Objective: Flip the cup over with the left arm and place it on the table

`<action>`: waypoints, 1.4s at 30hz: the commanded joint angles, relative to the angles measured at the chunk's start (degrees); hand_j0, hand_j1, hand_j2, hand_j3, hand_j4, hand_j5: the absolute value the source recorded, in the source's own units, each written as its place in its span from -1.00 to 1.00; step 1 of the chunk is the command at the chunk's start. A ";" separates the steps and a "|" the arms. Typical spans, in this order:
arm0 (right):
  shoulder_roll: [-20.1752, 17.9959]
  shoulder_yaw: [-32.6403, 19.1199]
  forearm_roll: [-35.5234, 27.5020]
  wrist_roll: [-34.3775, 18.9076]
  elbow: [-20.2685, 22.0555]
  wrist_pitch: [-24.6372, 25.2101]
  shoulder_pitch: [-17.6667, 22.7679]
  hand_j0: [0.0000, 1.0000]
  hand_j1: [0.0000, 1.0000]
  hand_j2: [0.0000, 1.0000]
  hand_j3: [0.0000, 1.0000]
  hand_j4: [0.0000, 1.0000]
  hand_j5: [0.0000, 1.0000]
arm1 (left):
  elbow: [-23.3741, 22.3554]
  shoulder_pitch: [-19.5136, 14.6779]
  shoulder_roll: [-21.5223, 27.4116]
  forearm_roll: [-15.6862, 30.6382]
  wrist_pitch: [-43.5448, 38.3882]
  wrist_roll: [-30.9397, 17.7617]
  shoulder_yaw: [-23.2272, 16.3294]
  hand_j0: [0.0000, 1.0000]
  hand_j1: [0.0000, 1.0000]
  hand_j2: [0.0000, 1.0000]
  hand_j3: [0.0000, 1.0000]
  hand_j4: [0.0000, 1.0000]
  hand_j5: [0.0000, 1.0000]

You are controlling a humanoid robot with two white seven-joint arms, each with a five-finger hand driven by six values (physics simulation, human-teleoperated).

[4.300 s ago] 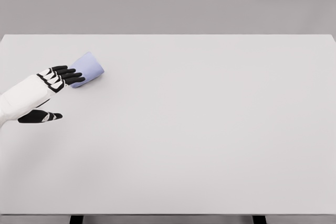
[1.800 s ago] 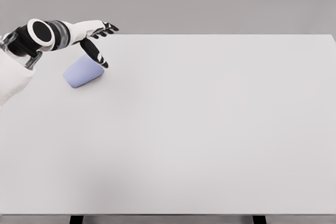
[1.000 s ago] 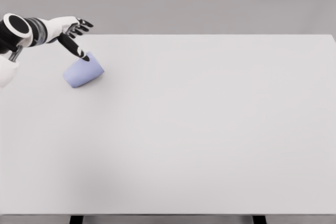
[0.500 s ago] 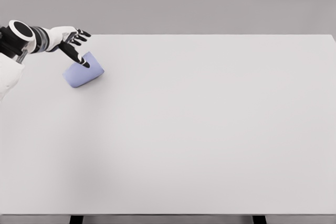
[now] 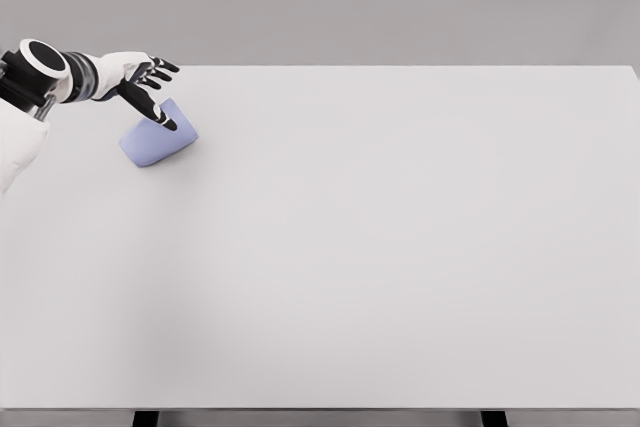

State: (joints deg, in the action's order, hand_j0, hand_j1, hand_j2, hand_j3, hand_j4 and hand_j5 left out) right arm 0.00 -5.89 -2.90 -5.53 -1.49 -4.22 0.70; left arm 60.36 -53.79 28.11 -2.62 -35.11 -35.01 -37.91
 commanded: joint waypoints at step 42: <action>0.00 0.00 0.00 -0.01 0.00 0.00 0.00 1.00 1.00 1.00 1.00 1.00 1.00 | -0.77 2.46 -0.07 2.36 0.11 0.01 -0.41 0.72 0.72 0.72 0.72 0.72 0.72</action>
State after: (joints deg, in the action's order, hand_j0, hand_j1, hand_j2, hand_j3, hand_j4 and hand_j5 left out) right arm 0.00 -5.89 -2.90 -5.53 -1.49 -4.22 0.70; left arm 59.58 -51.41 28.05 -0.26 -35.09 -35.01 -38.34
